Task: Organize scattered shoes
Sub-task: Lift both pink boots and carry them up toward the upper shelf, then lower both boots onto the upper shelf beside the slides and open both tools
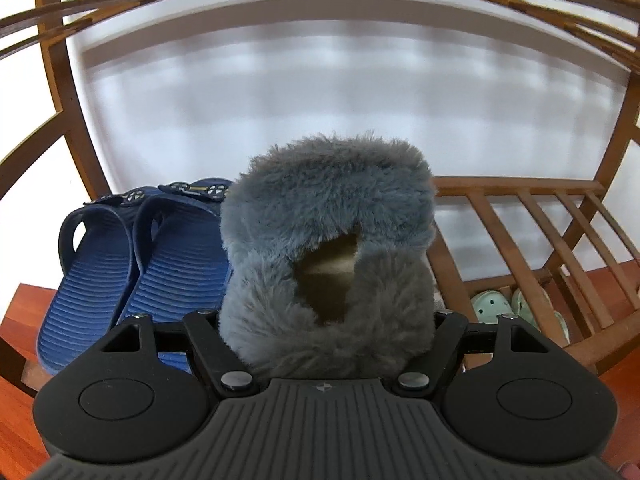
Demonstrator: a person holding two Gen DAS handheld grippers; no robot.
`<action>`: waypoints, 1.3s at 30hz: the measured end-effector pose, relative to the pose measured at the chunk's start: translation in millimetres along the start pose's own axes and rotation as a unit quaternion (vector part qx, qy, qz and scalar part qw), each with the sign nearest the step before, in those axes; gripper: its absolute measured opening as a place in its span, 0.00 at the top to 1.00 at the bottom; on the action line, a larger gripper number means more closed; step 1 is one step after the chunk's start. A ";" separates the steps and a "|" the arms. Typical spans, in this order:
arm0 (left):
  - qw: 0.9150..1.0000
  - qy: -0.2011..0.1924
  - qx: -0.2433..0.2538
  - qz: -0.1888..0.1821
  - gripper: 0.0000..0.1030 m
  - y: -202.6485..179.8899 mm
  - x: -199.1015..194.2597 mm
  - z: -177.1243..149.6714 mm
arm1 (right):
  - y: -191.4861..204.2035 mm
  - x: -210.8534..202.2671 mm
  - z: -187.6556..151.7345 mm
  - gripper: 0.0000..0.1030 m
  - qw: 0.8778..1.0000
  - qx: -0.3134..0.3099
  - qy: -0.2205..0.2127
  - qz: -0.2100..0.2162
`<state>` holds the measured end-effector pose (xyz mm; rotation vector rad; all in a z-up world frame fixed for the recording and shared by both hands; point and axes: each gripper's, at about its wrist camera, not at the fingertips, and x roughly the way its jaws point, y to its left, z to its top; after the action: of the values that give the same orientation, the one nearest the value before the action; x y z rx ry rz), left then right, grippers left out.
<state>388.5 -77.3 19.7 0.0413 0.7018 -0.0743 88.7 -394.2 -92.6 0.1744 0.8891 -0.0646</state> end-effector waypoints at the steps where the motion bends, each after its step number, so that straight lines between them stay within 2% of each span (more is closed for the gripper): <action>1: 1.000 -0.001 0.001 -0.003 0.21 1.2 -2.8 -1.6 | 2.8 -2.9 5.8 0.25 1.000 -0.004 -0.004 0.005; 6: 1.000 -0.005 0.003 -0.018 0.17 7.2 -16.9 -9.4 | 15.1 -16.9 32.2 0.25 0.999 -0.017 -0.022 0.027; 11: 0.999 -0.008 0.006 -0.032 0.16 13.1 -30.9 -17.1 | 43.5 -33.8 72.5 0.25 0.996 -0.065 -0.050 0.046; 17: 0.999 -0.010 0.004 -0.053 0.14 33.4 -56.9 -34.9 | 71.3 -30.9 114.5 0.25 0.990 -0.105 -0.059 0.069; 23: 0.998 -0.007 0.000 -0.064 0.13 52.2 -86.7 -59.3 | 109.6 -17.8 148.4 0.25 0.983 -0.149 -0.079 0.069; 30: 0.999 -0.009 -0.004 -0.053 0.12 67.6 -115.1 -91.9 | 156.4 10.7 186.4 0.25 0.979 -0.174 -0.089 0.064; 39: 0.999 0.011 -0.005 -0.038 0.12 82.5 -118.4 -118.4 | 202.6 53.4 221.1 0.25 0.978 -0.185 -0.089 0.047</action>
<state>228.9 18.8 6.9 0.0050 0.7254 -0.1440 317.8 -233.3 27.6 -0.1350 0.6996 0.1715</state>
